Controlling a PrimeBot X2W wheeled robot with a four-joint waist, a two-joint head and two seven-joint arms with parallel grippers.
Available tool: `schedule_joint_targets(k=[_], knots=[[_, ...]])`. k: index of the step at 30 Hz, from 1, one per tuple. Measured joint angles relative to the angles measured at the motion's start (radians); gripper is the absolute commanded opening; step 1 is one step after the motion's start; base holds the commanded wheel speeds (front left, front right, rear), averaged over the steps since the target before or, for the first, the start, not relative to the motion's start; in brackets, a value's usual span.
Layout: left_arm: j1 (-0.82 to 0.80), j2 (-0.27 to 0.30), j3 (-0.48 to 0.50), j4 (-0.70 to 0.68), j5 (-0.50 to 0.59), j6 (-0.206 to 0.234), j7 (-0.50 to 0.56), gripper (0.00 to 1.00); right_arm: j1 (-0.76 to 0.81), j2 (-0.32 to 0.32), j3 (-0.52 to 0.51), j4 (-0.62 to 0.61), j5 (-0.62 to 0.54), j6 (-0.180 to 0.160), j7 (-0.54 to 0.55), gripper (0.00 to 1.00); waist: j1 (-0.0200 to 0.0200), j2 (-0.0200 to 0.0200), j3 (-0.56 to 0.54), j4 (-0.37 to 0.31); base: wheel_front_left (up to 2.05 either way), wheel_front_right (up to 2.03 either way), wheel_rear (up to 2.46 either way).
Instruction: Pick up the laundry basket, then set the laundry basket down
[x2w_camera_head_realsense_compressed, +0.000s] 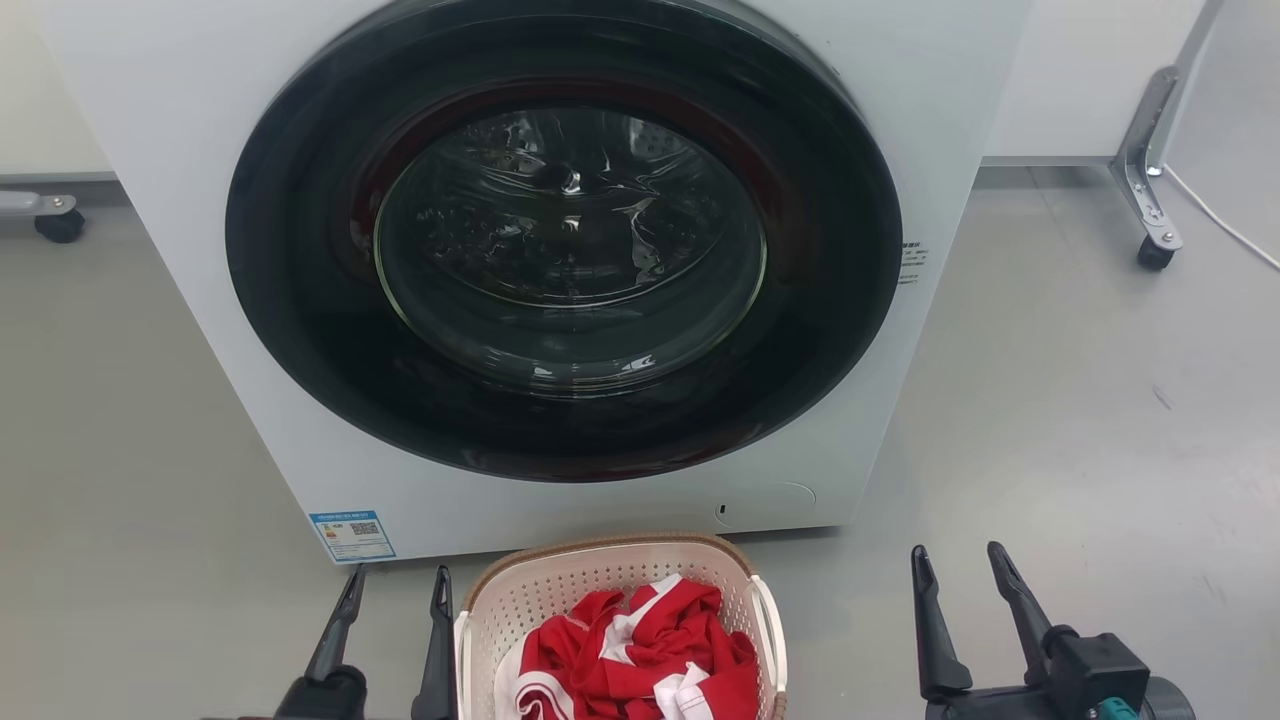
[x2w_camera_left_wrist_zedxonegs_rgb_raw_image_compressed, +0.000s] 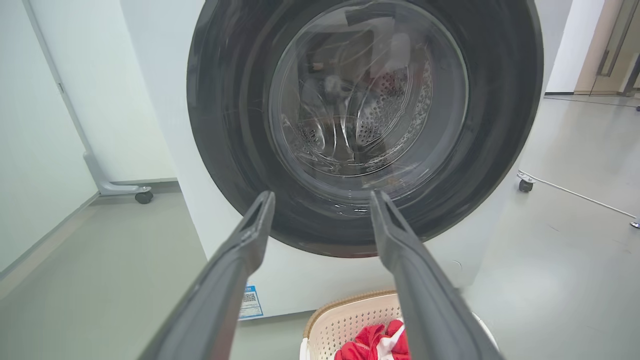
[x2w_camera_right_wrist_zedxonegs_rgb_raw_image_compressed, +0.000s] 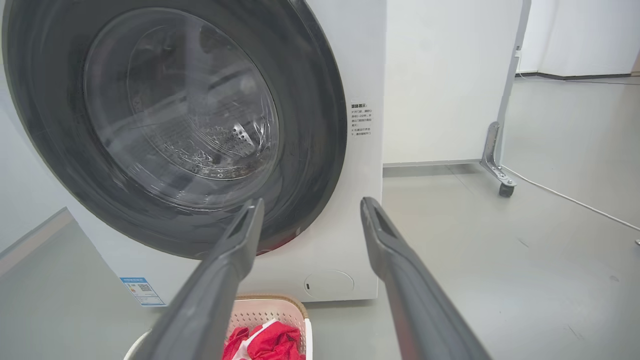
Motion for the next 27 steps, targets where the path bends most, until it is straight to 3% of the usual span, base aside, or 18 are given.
schedule_joint_targets(k=[7,27], knots=[[0.008,-0.001,-0.004,-0.004,0.065,0.014,-0.016,1.00,0.001,-0.001,0.014,-0.016,-0.086,-0.015,-0.018,1.00,0.0000,0.0000,0.000,-0.001,0.00,0.00,0.00],[0.019,-0.007,0.005,0.001,0.065,0.014,-0.016,1.00,0.018,-0.001,0.001,-0.018,-0.087,-0.015,-0.018,1.00,0.0000,0.0000,0.002,-0.001,0.00,0.00,0.00]])
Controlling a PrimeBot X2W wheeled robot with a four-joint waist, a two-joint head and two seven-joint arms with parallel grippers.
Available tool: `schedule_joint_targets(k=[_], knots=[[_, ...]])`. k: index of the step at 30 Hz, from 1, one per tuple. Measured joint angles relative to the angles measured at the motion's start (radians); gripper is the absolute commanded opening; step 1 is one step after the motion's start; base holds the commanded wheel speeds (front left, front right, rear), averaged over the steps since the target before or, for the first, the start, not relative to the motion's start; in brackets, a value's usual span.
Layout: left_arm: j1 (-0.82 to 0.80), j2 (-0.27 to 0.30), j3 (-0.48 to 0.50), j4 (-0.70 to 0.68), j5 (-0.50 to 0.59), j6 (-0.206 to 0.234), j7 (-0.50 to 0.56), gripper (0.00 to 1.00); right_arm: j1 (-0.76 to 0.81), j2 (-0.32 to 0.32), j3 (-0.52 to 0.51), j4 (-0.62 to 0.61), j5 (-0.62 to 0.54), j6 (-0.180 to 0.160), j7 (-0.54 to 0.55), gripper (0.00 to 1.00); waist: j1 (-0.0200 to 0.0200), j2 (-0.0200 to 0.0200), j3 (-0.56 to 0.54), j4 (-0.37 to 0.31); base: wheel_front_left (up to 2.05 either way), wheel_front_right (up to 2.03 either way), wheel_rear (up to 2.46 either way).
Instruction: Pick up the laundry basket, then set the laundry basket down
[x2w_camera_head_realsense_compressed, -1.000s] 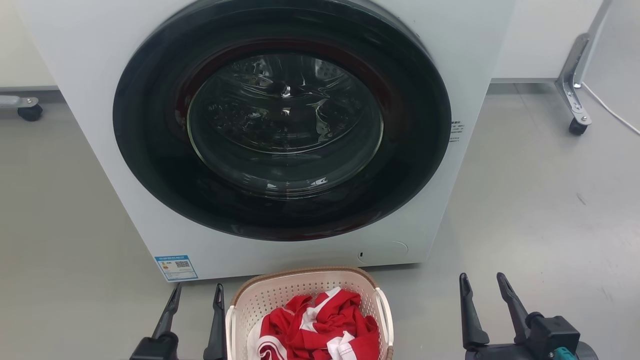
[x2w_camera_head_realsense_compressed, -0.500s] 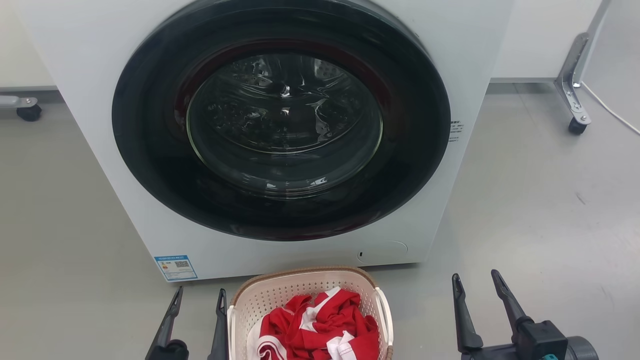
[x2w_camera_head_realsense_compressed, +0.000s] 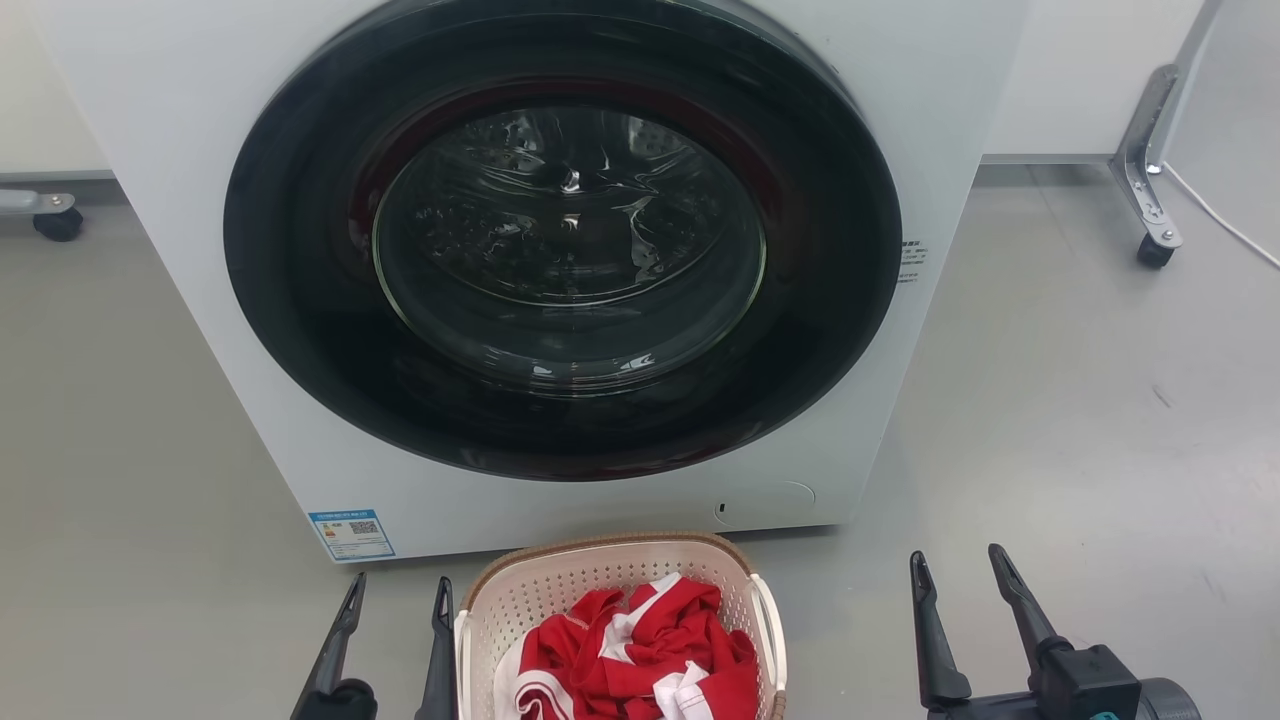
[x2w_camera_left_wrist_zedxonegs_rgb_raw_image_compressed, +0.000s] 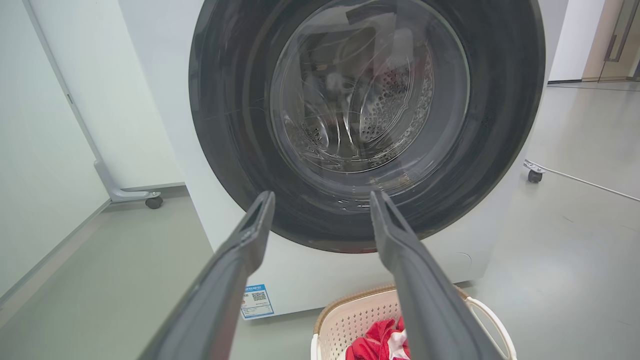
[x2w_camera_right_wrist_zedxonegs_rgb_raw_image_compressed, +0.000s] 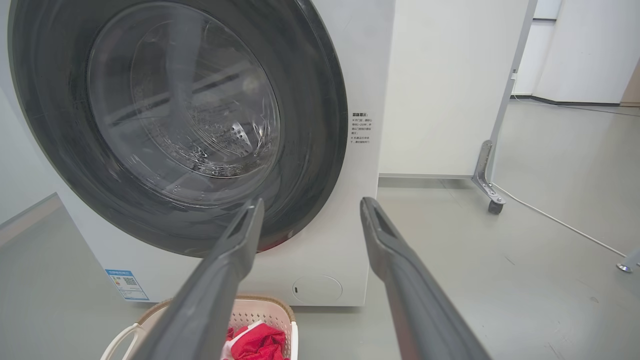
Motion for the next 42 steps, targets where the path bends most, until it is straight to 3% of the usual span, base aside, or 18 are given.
schedule_joint_targets(k=[25,35,42], knots=[[0.000,-0.008,0.002,-0.007,0.000,-0.001,0.000,1.00,0.003,0.005,-0.011,-0.008,-0.002,0.017,0.000,1.00,0.0000,0.0000,0.014,0.004,0.00,0.00,0.00],[-0.003,-0.015,0.006,-0.027,0.000,-0.001,0.000,1.00,-0.009,0.006,-0.021,-0.028,-0.009,0.024,0.000,1.00,0.0000,0.0000,0.084,0.005,0.00,0.00,0.00],[-0.069,-0.022,0.010,-0.027,-0.012,-0.001,0.000,1.00,-0.106,0.006,-0.033,-0.010,-0.009,0.044,0.000,1.00,0.0000,0.0000,0.165,0.005,0.00,0.00,0.00]])
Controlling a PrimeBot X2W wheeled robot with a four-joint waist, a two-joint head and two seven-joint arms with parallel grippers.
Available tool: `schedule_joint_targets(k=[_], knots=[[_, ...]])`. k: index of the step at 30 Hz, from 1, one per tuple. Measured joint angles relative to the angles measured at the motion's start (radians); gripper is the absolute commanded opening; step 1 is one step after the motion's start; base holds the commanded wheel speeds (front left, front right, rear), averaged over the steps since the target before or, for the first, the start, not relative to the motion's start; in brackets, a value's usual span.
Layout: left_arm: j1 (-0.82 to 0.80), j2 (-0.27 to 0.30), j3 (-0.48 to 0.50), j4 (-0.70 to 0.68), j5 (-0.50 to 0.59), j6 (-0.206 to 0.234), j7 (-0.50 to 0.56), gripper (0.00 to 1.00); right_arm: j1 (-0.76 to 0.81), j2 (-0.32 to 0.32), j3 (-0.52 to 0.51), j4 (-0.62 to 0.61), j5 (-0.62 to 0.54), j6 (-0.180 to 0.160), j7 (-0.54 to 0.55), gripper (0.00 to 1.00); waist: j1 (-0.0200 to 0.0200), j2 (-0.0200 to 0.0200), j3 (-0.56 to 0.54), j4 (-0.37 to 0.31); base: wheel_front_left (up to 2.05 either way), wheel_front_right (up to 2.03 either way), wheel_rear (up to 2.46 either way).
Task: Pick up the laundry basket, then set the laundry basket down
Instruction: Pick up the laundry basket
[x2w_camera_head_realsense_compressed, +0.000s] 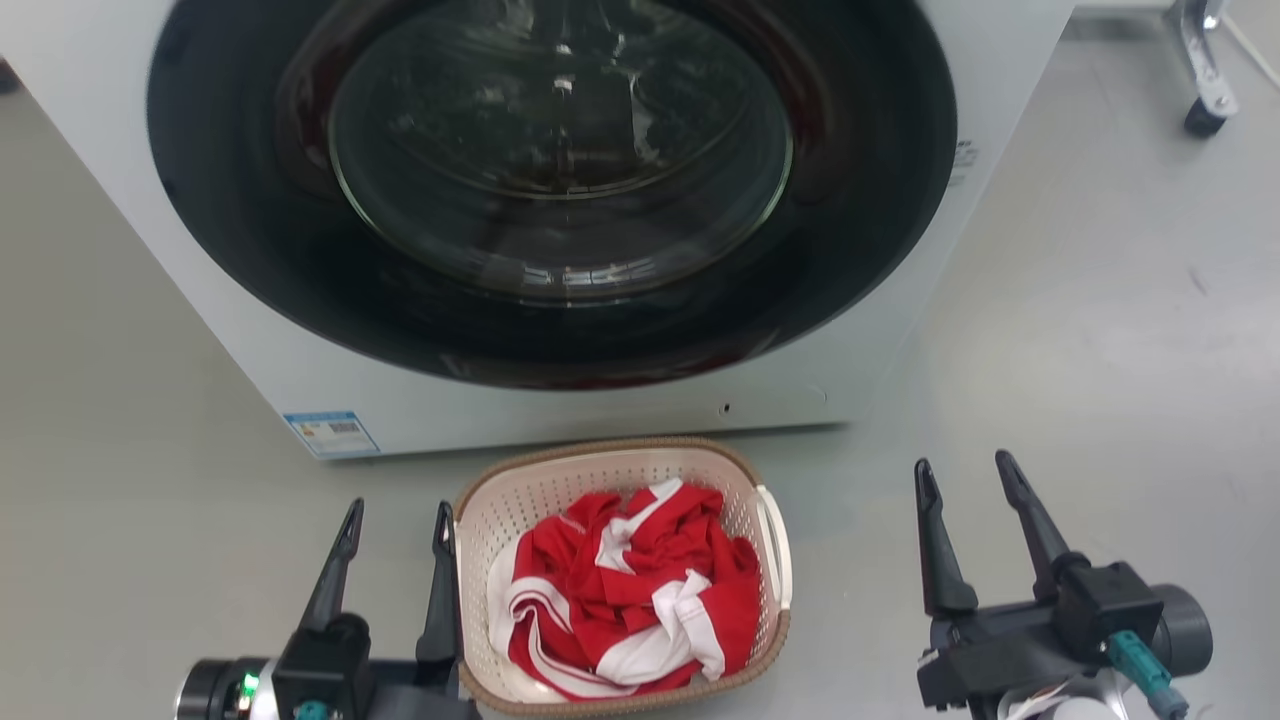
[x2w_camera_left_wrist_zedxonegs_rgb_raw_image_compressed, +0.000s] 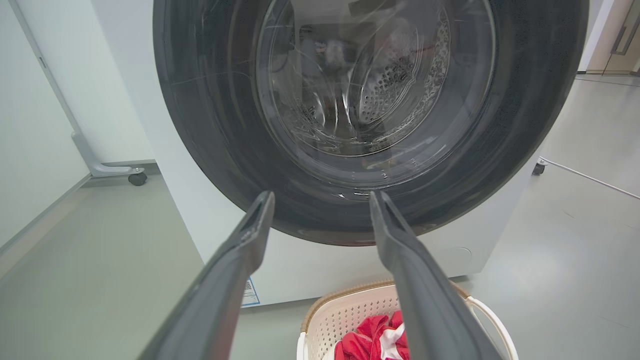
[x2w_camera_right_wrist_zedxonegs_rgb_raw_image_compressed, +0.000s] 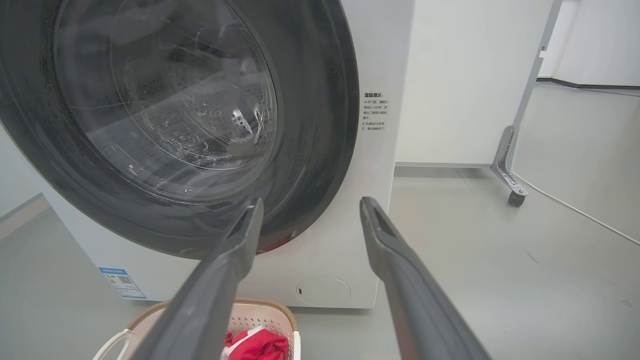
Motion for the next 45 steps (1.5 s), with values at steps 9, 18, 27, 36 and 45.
schedule_joint_targets(k=[9,18,27,36,45], knots=[[-0.153,-0.006,0.000,0.116,-0.020,-0.010,0.000,1.00,-0.131,-0.012,-0.027,0.088,0.002,0.025,0.000,1.00,0.0001,0.0001,0.139,0.003,0.00,0.00,0.00],[-0.287,-0.013,0.009,0.244,-0.065,-0.017,-0.003,1.00,-0.253,-0.022,-0.053,0.196,0.010,0.035,0.000,1.00,0.0000,0.0001,0.271,0.018,0.00,0.00,0.00],[-0.414,-0.023,0.006,0.368,-0.098,-0.019,0.002,1.00,-0.380,-0.023,-0.047,0.296,0.010,0.053,-0.005,1.00,0.0001,0.0002,0.405,0.040,0.00,0.00,0.00],[-0.525,-0.029,-0.004,0.485,-0.121,-0.019,0.007,1.00,-0.475,-0.020,-0.011,0.397,-0.001,0.070,-0.007,1.00,0.0001,0.0002,0.539,0.060,0.00,0.00,0.00],[-0.581,-0.033,-0.045,0.583,-0.151,-0.026,0.007,1.00,-0.533,-0.017,-0.002,0.496,0.000,0.072,-0.007,1.00,0.0000,0.0001,0.637,0.072,0.00,0.00,0.00]])
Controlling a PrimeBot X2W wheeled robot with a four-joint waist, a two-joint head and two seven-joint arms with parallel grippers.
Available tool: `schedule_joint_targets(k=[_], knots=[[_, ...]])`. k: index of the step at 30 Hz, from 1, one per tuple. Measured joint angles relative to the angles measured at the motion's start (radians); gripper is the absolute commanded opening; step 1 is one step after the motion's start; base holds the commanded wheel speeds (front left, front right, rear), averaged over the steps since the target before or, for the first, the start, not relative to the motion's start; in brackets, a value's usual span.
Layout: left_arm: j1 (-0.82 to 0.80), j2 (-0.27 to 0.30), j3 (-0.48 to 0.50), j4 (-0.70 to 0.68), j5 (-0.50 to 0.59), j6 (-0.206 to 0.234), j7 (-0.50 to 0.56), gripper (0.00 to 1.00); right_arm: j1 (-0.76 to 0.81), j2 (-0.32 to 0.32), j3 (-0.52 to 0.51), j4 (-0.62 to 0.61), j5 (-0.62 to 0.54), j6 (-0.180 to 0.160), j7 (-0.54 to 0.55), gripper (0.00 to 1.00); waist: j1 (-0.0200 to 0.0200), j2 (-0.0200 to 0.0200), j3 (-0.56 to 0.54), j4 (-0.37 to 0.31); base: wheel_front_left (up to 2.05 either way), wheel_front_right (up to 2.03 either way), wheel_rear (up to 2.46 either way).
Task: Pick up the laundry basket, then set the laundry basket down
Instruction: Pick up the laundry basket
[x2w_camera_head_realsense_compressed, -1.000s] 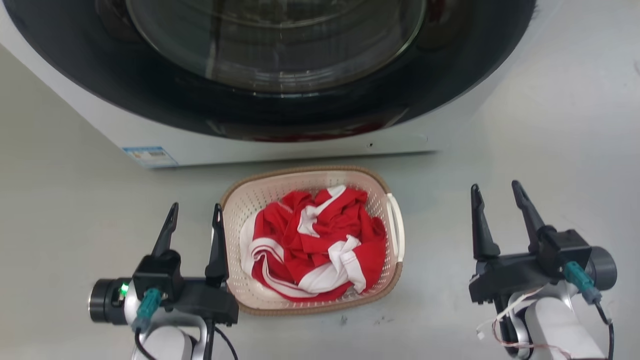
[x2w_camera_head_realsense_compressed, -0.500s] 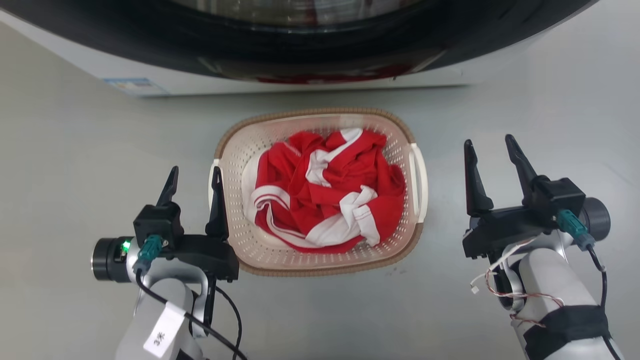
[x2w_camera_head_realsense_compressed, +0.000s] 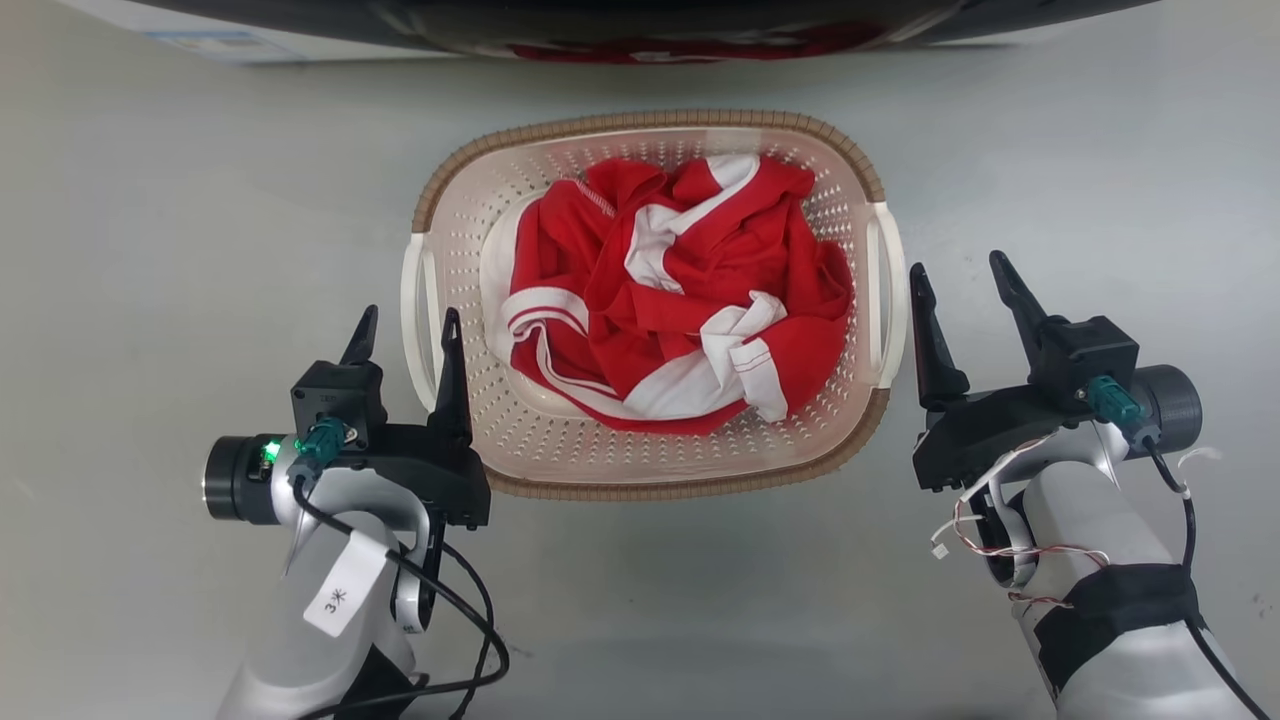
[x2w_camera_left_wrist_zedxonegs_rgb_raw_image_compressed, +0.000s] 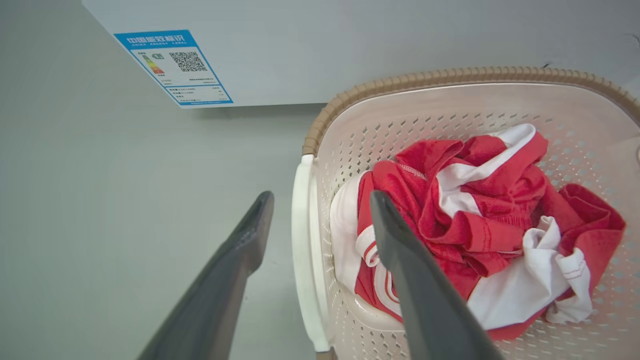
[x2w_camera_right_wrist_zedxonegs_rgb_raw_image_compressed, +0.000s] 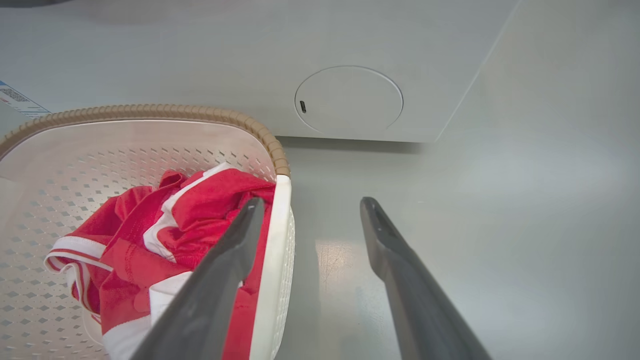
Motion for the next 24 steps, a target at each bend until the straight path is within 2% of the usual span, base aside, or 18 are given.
schedule_joint_targets(k=[16,24], knots=[[-0.093,-0.001,-0.043,0.128,-0.085,0.001,-0.002,1.00,-0.107,0.007,0.041,0.128,-0.007,0.005,0.000,1.00,-0.0001,0.0000,0.085,0.003,0.00,0.00,0.00],[-0.138,-0.002,-0.082,0.182,-0.115,0.002,-0.006,1.00,-0.152,0.009,0.048,0.195,0.002,-0.003,0.000,1.00,0.0000,0.0000,0.120,0.012,0.00,0.00,0.00]])
